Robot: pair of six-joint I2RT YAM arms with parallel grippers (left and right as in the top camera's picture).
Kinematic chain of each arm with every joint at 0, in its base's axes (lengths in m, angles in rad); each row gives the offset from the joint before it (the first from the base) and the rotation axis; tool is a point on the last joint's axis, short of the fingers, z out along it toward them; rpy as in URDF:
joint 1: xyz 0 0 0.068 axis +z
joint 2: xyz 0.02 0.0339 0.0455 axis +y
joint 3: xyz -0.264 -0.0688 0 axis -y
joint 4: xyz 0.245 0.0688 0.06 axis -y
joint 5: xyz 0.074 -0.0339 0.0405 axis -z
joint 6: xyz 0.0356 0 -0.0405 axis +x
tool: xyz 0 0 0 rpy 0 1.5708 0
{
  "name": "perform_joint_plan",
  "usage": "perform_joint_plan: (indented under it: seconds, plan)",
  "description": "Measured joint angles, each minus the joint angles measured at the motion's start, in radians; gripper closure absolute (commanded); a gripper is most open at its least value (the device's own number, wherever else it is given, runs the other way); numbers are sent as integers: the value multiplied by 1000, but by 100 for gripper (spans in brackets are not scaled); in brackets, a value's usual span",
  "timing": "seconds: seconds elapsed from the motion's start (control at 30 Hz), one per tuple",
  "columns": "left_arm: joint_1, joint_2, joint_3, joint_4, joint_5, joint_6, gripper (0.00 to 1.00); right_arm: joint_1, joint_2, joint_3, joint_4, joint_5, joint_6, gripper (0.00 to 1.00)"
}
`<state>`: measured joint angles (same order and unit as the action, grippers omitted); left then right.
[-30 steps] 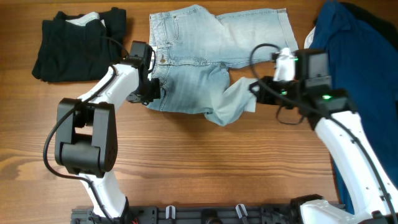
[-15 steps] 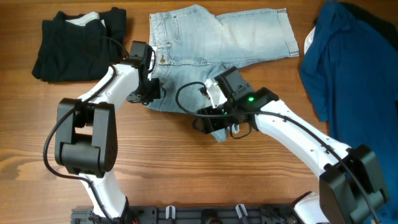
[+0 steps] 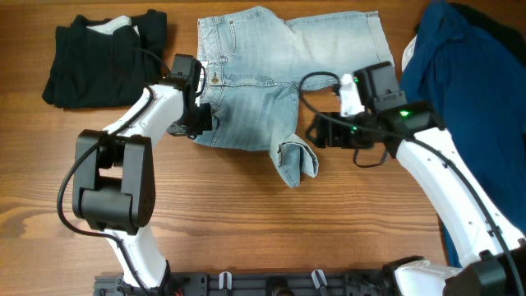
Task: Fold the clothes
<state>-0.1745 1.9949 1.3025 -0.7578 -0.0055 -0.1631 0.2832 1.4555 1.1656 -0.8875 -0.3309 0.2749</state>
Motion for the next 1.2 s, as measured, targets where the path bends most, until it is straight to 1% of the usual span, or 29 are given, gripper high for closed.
perform_joint_plan:
  seconds: [0.03,0.1,0.23,0.43,0.5,0.63,0.77,0.8,0.83,0.87,0.9,1.07,1.2]
  plan:
    - [0,0,0,0,0,0,96,-38,6,-45,2,17,-5,20]
    - [0,0,0,0,0,0,96,-66,12,-130,56,18,-38,21]
    - [0,0,0,0,0,0,96,-79,24,-283,169,4,-113,25]
    - [0,0,0,0,0,0,96,-79,27,-422,404,-97,-236,36]
    - [0,0,0,0,0,0,96,-79,27,-446,423,-123,-253,37]
    - [0,0,0,0,0,0,96,-79,27,-453,448,-173,-278,49]
    - [0,0,0,1,0,0,96,-76,57,-453,490,-210,-280,53]
    - [0,0,0,1,0,0,96,-74,71,-453,500,-213,-279,56]
    - [0,0,0,1,0,0,96,-67,95,-453,513,-216,-276,65]
    - [0,0,0,1,0,0,96,-58,125,-453,526,-219,-272,82]
    - [0,0,0,1,0,0,96,-53,142,-453,537,-220,-261,96]
    - [0,0,0,1,0,0,96,-82,164,-445,579,-165,-181,96]
    - [0,0,0,2,0,0,96,-158,164,-322,558,-27,-194,96]
